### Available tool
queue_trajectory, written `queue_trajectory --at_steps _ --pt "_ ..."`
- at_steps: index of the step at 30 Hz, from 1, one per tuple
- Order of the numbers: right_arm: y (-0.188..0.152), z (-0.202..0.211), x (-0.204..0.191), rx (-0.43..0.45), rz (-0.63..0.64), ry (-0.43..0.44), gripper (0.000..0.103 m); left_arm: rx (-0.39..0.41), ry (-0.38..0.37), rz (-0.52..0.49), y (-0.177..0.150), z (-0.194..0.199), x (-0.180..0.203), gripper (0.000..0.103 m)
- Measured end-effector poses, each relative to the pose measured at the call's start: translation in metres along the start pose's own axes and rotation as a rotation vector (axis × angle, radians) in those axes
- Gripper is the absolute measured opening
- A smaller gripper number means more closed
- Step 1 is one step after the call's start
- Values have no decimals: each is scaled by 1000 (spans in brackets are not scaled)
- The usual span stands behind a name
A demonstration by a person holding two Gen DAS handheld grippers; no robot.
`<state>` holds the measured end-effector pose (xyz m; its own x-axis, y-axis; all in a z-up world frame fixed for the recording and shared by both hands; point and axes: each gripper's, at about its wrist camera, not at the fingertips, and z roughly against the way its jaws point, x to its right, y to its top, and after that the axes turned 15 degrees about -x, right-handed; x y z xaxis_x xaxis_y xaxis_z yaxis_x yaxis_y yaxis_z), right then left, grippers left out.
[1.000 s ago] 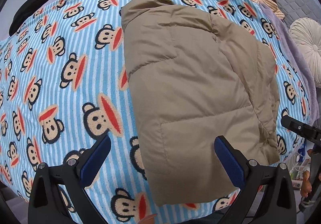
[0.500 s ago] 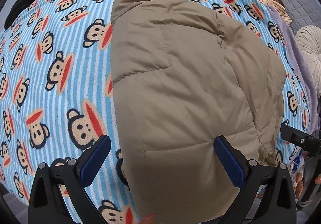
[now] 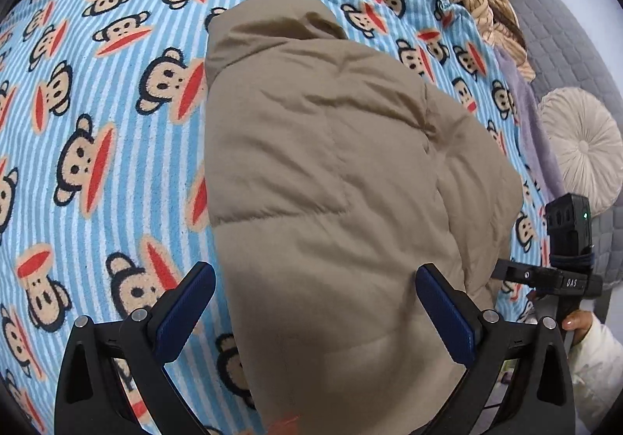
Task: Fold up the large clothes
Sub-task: 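Grasp the folded jacket edge with both tools and lift it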
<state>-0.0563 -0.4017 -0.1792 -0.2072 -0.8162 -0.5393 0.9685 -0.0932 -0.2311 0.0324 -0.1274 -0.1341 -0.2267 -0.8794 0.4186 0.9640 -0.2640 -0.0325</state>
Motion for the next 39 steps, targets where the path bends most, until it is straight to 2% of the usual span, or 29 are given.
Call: queue_trajectory --at_steps 2,7,11,15,17,19,22,24,26,31,34,39 --pt "3 3 0 2 34 36 103 -18 -57 21 11 -8 -18 103" --pt "23 -14 7 -45 45 -2 103 -88 -222 31 27 -43 -36 103" --pt "41 -28 14 -64 50 90 103 -104 -251 37 33 -58 -35 103" --pt "54 -42 17 -69 23 184 103 -131 -279 94 38 -76 -36 103" --pt "62 -49 22 -74 -19 205 103 -135 -271 123 37 -79 -32 103" --pt "63 -50 23 -67 -50 209 103 -108 -214 108 35 -75 -20 102" --pt "61 -49 23 -67 -80 207 102 -65 -142 64 29 -63 0 87" --pt "60 -47 22 -57 -94 211 97 -43 -126 57 26 -56 6 80" --pt "55 -42 20 -42 -92 241 78 -26 -128 58 23 -49 9 74" --pt "51 -30 8 -13 -64 263 57 19 -141 38 17 -29 9 71" --pt "50 -26 -6 9 -47 293 51 42 -157 14 18 -11 2 71" --pt "52 -29 -36 61 -28 324 51 76 -169 -23 22 30 -30 71"
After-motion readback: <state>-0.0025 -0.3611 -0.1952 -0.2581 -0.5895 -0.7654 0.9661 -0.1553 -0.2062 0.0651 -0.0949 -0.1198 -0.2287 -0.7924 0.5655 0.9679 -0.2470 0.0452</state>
